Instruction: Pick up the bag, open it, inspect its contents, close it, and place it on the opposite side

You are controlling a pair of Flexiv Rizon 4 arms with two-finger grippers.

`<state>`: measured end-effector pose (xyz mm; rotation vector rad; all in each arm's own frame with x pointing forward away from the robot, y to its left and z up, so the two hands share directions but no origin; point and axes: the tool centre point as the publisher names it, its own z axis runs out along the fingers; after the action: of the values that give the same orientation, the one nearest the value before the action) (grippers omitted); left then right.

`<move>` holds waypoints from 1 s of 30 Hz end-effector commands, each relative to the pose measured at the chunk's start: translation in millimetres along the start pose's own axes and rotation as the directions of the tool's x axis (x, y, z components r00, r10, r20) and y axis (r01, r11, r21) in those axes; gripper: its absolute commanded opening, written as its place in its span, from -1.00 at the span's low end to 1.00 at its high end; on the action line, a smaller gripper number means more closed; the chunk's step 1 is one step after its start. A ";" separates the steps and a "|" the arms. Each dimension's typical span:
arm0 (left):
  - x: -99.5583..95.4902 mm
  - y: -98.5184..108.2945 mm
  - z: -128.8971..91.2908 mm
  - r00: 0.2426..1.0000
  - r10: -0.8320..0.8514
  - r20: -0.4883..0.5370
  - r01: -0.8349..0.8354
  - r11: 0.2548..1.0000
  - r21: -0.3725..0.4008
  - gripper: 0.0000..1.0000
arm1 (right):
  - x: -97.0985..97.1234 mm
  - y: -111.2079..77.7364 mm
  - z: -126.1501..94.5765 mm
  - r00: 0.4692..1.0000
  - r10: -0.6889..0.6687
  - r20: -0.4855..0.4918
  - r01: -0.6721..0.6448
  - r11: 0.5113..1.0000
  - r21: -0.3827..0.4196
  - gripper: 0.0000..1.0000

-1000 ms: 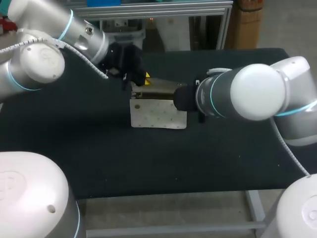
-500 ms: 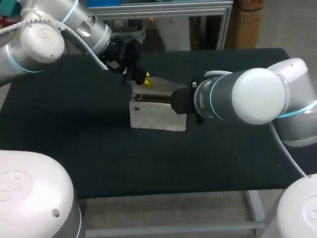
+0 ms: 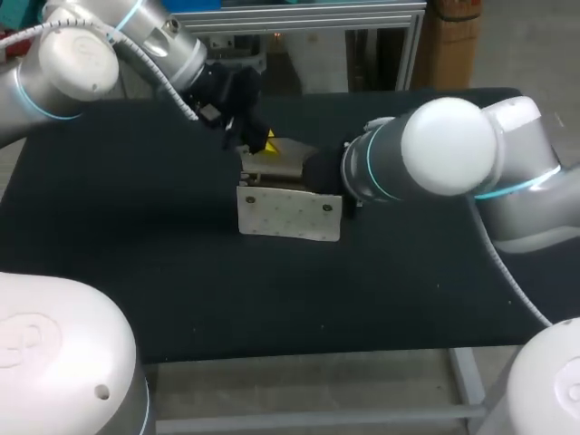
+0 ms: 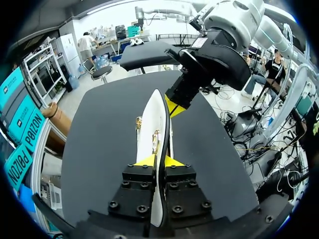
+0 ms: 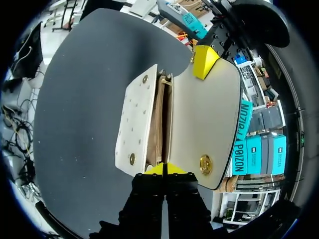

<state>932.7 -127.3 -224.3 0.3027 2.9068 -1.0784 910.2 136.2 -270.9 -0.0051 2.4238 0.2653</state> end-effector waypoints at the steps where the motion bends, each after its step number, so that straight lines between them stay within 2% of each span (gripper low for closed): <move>1: 0.4 -1.3 0.8 1.000 -0.001 -0.004 0.001 1.000 -0.002 -1.00 | -12.6 11.2 15.9 0.998 0.018 -0.057 -0.017 1.000 0.006 -1.00; 12: 3.7 -5.5 1.6 1.000 -0.006 -0.010 0.006 1.000 -0.011 -1.00 | -13.2 21.8 29.7 0.996 0.010 -0.088 -0.011 1.000 -0.018 -1.00; 30: 7.0 -8.3 2.2 1.000 -0.007 -0.011 0.007 1.000 -0.016 -1.00 | 0.1 22.2 50.1 0.987 0.005 -0.158 -0.007 1.000 -0.011 -1.00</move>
<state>927.0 -132.0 -222.6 0.3013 2.9288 -1.0557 936.2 163.9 -299.2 -0.0219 2.5677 0.2994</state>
